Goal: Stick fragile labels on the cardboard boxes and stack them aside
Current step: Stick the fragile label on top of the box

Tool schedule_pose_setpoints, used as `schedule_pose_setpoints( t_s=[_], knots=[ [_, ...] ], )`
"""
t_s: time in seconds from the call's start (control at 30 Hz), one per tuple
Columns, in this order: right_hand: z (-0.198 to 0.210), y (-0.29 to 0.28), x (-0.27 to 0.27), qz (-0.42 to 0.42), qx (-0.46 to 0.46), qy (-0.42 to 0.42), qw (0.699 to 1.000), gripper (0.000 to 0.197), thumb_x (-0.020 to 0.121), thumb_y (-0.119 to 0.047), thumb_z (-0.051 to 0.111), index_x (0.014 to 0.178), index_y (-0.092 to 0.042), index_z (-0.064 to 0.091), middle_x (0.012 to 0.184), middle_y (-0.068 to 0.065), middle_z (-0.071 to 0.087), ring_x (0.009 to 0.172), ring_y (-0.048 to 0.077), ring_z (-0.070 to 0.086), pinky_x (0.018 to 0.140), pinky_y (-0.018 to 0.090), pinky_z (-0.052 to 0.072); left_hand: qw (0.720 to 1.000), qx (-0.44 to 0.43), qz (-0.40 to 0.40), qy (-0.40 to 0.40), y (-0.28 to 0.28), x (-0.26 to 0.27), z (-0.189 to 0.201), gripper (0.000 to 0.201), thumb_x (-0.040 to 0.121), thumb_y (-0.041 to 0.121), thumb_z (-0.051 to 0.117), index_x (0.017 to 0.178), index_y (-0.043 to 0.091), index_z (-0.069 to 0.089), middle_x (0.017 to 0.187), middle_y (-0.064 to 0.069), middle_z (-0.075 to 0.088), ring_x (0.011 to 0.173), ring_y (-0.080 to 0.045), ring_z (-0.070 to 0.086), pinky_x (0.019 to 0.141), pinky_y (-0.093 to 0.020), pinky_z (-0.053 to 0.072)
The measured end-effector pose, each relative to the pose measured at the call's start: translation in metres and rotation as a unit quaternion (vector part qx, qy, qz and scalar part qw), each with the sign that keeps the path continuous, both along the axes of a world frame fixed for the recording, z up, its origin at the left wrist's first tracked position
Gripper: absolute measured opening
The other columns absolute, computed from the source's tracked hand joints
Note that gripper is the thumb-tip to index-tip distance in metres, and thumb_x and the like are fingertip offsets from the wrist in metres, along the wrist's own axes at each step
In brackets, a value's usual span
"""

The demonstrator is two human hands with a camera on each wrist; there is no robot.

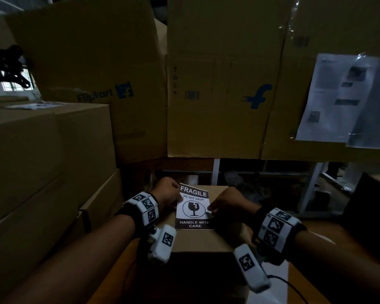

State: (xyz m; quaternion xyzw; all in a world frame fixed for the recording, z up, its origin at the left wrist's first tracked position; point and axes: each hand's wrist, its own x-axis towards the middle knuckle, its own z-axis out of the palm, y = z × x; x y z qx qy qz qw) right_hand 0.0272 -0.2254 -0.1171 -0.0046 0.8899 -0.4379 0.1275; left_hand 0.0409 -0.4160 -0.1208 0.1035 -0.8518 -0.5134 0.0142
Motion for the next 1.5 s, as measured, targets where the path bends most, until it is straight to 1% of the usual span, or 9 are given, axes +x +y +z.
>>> schedule_pose_setpoints(
  t_s=[0.17,0.43,0.57,0.63,0.8,0.97,1.07,1.23,1.5],
  knots=[
    [-0.004,-0.002,0.003,0.11,0.146,0.136,0.974,0.03,0.076,-0.024,0.083,0.1,-0.009,0.074,0.098,0.003,0.07,0.084,0.011,0.063,0.067,0.021,0.045,0.997,-0.077,-0.016,-0.011,0.002,-0.002,0.003,0.038,0.076,-0.009,0.074,0.107,0.006,0.058,0.109,-0.013,0.063,0.101,-0.029,0.063,0.086,-0.045,0.057],
    [-0.012,-0.001,0.008,0.19,0.245,0.208,0.928,0.033,0.079,-0.039,0.078,0.105,-0.02,0.074,0.112,0.002,0.068,0.088,0.01,0.053,0.073,0.022,0.037,0.951,-0.3,-0.067,0.009,0.009,-0.001,0.01,0.073,0.065,0.004,0.086,0.128,0.005,0.049,0.123,-0.013,0.061,0.112,-0.029,0.059,0.09,-0.042,0.054],
    [-0.015,0.0,0.01,0.2,0.268,0.228,0.915,0.037,0.083,-0.042,0.074,0.111,-0.019,0.072,0.117,0.006,0.067,0.102,0.022,0.061,0.083,0.027,0.043,0.895,-0.435,-0.096,-0.009,0.02,0.002,0.016,0.089,0.068,0.011,0.086,0.14,0.008,0.034,0.139,-0.022,0.042,0.121,-0.039,0.052,0.095,-0.043,0.051],
    [-0.014,0.0,0.013,0.205,0.273,0.238,0.909,0.037,0.085,-0.042,0.071,0.114,-0.019,0.071,0.12,0.009,0.064,0.109,0.025,0.059,0.087,0.027,0.041,0.867,-0.487,-0.101,0.004,0.023,0.007,0.019,0.087,0.075,0.009,0.08,0.145,0.009,0.028,0.144,-0.022,0.031,0.125,-0.041,0.047,0.097,-0.043,0.049],
    [-0.021,0.001,0.017,0.208,0.276,0.254,0.903,0.027,0.093,-0.034,0.061,0.11,-0.016,0.071,0.115,0.015,0.061,0.107,0.033,0.058,0.081,0.028,0.038,0.828,-0.486,-0.269,0.079,0.019,0.027,0.004,0.039,0.093,0.026,0.058,0.127,0.01,0.048,0.134,-0.013,0.049,0.12,-0.028,0.049,0.096,-0.036,0.042],
    [-0.033,0.009,0.033,0.286,0.259,0.267,0.883,0.027,0.099,-0.024,0.049,0.116,-0.007,0.061,0.123,0.015,0.062,0.109,0.034,0.058,0.089,0.042,0.048,0.807,-0.502,-0.308,-0.049,0.002,0.047,-0.029,0.072,0.102,0.053,0.023,0.156,0.013,-0.004,0.164,-0.008,-0.008,0.151,-0.021,-0.004,0.122,-0.039,0.005],
    [-0.045,0.015,0.047,0.298,0.275,0.286,0.868,0.037,0.104,-0.027,0.038,0.135,-0.01,0.048,0.148,0.01,0.045,0.131,0.03,0.042,0.104,0.043,0.04,0.815,-0.502,-0.284,-0.058,0.0,0.058,-0.03,0.075,0.1,0.058,0.019,0.155,0.015,-0.008,0.163,-0.004,-0.015,0.15,-0.016,-0.01,0.121,-0.038,0.0],
    [-0.048,0.013,0.056,0.224,0.301,0.264,0.889,0.045,0.105,-0.037,0.029,0.146,-0.018,0.035,0.157,0.003,0.03,0.142,0.023,0.027,0.113,0.04,0.025,0.818,-0.494,-0.282,-0.089,-0.009,0.06,-0.012,0.078,0.099,0.061,0.016,0.155,0.013,-0.008,0.163,-0.006,-0.012,0.15,-0.018,-0.008,0.122,-0.041,0.001],
    [-0.046,0.016,0.061,0.099,0.205,0.272,0.935,0.025,0.094,-0.024,0.052,0.113,-0.021,0.068,0.116,0.0,0.068,0.101,0.02,0.064,0.085,0.033,0.052,0.811,-0.48,-0.331,-0.05,0.021,0.013,0.024,0.056,0.104,0.033,0.039,0.149,0.002,0.028,0.154,-0.018,0.032,0.14,-0.03,0.034,0.114,-0.035,0.028]
  ],
)
